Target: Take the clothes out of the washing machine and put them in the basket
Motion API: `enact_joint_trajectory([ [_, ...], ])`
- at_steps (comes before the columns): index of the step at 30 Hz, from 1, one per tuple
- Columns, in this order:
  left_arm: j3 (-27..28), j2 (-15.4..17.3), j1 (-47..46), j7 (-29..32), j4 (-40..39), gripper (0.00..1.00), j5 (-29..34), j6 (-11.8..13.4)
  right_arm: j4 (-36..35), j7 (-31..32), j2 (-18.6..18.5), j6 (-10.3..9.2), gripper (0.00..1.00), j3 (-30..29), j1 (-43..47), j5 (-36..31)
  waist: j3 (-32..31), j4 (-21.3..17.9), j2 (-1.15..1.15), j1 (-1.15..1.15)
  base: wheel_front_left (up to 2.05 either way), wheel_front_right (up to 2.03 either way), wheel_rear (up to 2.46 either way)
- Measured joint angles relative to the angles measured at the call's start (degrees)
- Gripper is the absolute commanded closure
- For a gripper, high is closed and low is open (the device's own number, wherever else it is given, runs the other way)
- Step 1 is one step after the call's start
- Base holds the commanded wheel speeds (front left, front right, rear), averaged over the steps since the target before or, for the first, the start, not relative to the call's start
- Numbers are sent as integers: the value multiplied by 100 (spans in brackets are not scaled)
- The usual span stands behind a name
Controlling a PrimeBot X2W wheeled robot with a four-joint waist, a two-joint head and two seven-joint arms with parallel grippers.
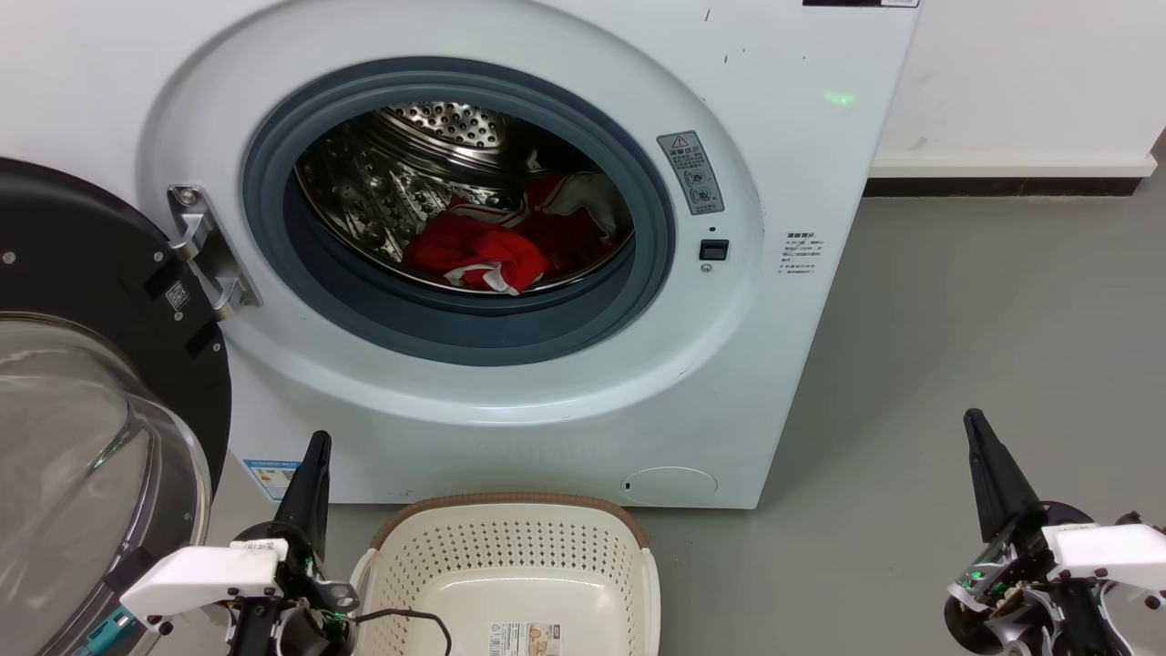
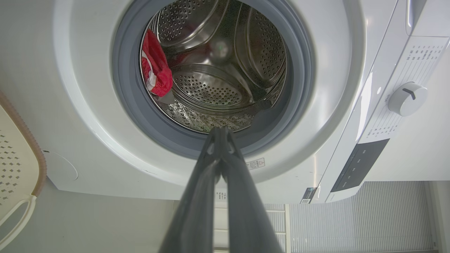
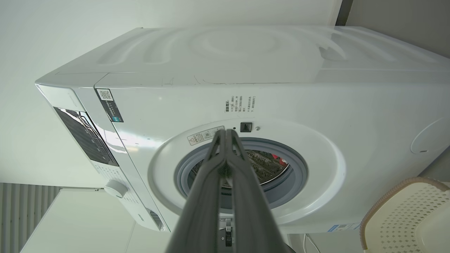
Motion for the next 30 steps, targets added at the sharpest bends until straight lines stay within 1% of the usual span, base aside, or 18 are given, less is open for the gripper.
enact_joint_trajectory([
  [13,0,0,0,0,0,100,0,0,0,0,0,0,100,0,0,0,0,0,0,0,0,0,0],
  [14,-2,-1,4,-2,9,0,0,0,7,0,1,0,0,0,5,1,0,0,0,0,0,0,0],
  [17,-36,-13,121,-15,127,0,3,2,112,-12,3,-1,0,9,126,1,0,0,0,0,0,0,0],
  [23,-244,-14,126,-188,104,0,133,8,29,-179,5,-1,0,45,179,-107,1,-3,0,0,0,0,0],
  [26,-310,-18,99,-270,66,0,279,8,-42,-268,5,-1,0,34,194,-274,1,-3,0,0,0,0,0],
  [30,-389,-16,67,-374,-12,0,639,9,-146,-377,7,-1,0,32,264,-638,3,-4,0,0,0,0,0],
])
